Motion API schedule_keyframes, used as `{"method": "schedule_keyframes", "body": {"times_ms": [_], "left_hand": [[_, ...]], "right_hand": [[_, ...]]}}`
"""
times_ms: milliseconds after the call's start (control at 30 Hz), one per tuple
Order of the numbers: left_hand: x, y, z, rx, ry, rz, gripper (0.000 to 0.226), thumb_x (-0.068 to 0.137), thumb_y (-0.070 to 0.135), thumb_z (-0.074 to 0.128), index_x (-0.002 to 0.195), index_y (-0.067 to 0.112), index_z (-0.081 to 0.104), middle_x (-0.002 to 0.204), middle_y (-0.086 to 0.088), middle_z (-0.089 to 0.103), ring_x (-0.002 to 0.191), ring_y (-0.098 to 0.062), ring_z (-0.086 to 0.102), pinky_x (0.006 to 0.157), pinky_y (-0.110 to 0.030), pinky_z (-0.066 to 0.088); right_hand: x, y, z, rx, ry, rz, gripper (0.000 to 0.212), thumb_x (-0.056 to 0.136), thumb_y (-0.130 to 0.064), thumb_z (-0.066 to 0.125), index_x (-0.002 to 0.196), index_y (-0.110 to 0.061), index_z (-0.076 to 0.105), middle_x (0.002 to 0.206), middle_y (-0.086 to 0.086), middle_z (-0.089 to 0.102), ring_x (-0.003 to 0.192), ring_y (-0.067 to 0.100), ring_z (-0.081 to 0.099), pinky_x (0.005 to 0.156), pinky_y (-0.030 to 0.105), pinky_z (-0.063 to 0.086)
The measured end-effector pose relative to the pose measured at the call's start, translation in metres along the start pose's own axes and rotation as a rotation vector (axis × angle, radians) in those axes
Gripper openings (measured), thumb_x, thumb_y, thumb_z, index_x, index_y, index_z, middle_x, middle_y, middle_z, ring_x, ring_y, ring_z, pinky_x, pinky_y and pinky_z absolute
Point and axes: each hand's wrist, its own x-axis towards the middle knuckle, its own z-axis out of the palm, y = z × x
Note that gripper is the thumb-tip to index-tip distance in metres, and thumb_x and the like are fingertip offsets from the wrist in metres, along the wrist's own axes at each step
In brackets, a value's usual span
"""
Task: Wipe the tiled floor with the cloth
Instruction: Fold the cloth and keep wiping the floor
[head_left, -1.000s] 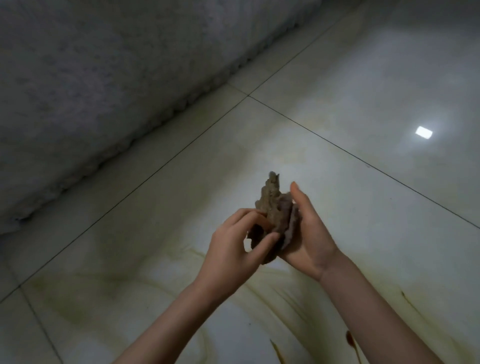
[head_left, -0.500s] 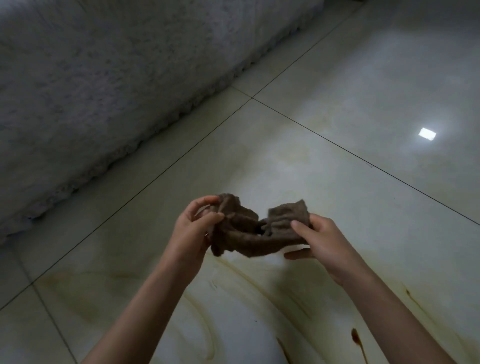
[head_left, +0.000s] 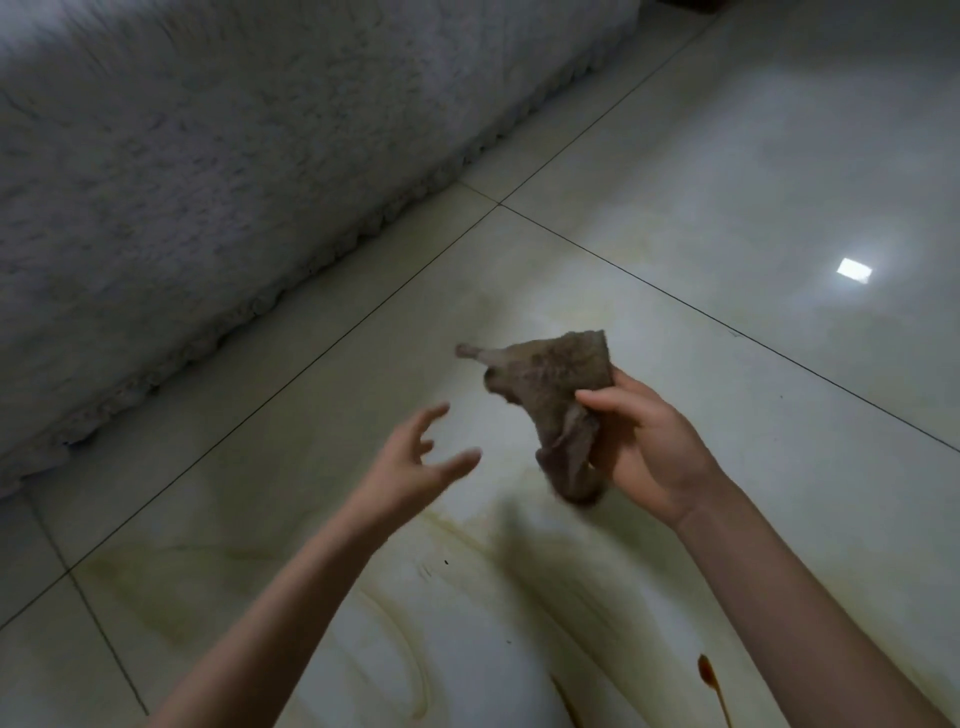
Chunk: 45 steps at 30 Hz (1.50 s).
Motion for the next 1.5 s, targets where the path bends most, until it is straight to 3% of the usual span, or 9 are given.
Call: {"method": "schedule_keyframes", "body": {"times_ms": [133,233,367,567,733,900,1033,1300,1500], "left_hand": [[0.014,0.034,-0.007,-0.402,-0.258,0.101,0.098,0.066,0.043,0.079,0.148,0.036,0.025,0.132,0.006,0.050,0.105,0.004,0.062,0.079,-0.010,0.050],[0.017,0.048,-0.005,-0.465,-0.360,0.123,0.049,0.073,0.028,0.072,0.120,0.020,0.061,0.105,-0.002,0.068,0.087,-0.014,0.070,0.070,-0.021,0.055],[0.015,0.049,-0.006,-0.441,-0.408,0.146,0.010,0.074,0.027,0.071,0.080,0.018,0.070,0.079,-0.001,0.067,0.068,-0.013,0.064,0.053,-0.019,0.050],[0.025,0.046,-0.006,-0.408,-0.430,-0.028,0.026,0.069,0.018,0.072,0.088,0.013,0.055,0.092,-0.012,0.070,0.082,-0.021,0.070,0.064,-0.025,0.056],[0.040,0.061,-0.011,-0.237,-0.271,0.002,0.045,0.069,0.028,0.073,0.107,0.009,0.062,0.101,-0.009,0.067,0.094,-0.022,0.065,0.084,-0.031,0.055],[0.044,0.107,-0.024,-0.323,0.040,0.358,0.012,0.074,0.010,0.074,0.083,0.016,0.068,0.068,0.010,0.068,0.066,-0.003,0.063,0.060,-0.015,0.050],[0.026,0.127,-0.029,-0.386,0.034,0.513,0.014,0.074,0.007,0.073,0.084,0.015,0.068,0.071,0.007,0.066,0.065,-0.005,0.060,0.061,-0.016,0.052],[0.016,0.027,0.025,-0.276,-0.153,0.104,0.013,0.085,-0.009,0.059,0.092,0.000,0.064,0.085,-0.018,0.060,0.066,-0.013,0.061,0.067,-0.024,0.054],[0.012,-0.049,0.061,-0.015,-0.357,-0.094,0.006,0.091,0.000,0.060,0.093,0.002,0.065,0.086,-0.008,0.060,0.076,-0.017,0.061,0.073,-0.035,0.056]], "right_hand": [[-0.005,-0.007,0.006,-0.064,-0.101,-0.011,0.029,0.081,-0.026,0.062,0.104,-0.016,0.076,0.117,0.010,0.069,0.111,0.021,0.065,0.096,0.035,0.052],[-0.009,-0.014,0.001,-0.142,-0.103,-0.080,0.031,0.087,-0.029,0.059,0.109,-0.012,0.074,0.118,0.010,0.069,0.112,0.021,0.065,0.086,0.027,0.054],[-0.013,-0.023,-0.013,-0.507,0.032,-0.186,0.029,0.089,-0.025,0.056,0.116,-0.022,0.068,0.118,-0.004,0.070,0.116,0.010,0.062,0.094,0.022,0.051],[-0.004,-0.016,-0.025,-0.900,0.243,-0.269,0.029,0.098,-0.016,0.055,0.108,-0.039,0.067,0.074,0.005,0.067,0.075,0.025,0.064,0.081,0.030,0.056],[0.017,-0.029,-0.028,-0.868,0.269,-0.296,0.022,0.097,-0.006,0.054,0.106,-0.018,0.070,0.079,-0.015,0.072,0.079,0.000,0.068,0.075,0.015,0.052],[0.024,-0.070,-0.010,-0.831,0.238,-0.512,0.028,0.096,0.001,0.052,0.100,-0.024,0.066,0.076,-0.020,0.070,0.077,-0.005,0.064,0.086,0.022,0.053],[0.008,-0.092,-0.004,-0.748,0.177,-0.603,0.027,0.097,0.000,0.050,0.104,-0.019,0.067,0.086,-0.012,0.073,0.088,0.005,0.068,0.086,0.023,0.055],[-0.023,0.009,-0.078,-0.805,0.276,-0.154,0.022,0.094,-0.005,0.055,0.105,-0.018,0.069,0.090,0.008,0.064,0.083,0.020,0.057,0.082,0.034,0.047],[-0.058,0.087,-0.116,-0.853,0.271,0.209,0.021,0.096,-0.021,0.056,0.108,-0.036,0.065,0.103,-0.020,0.064,0.095,-0.006,0.062,0.076,0.011,0.052]]}}
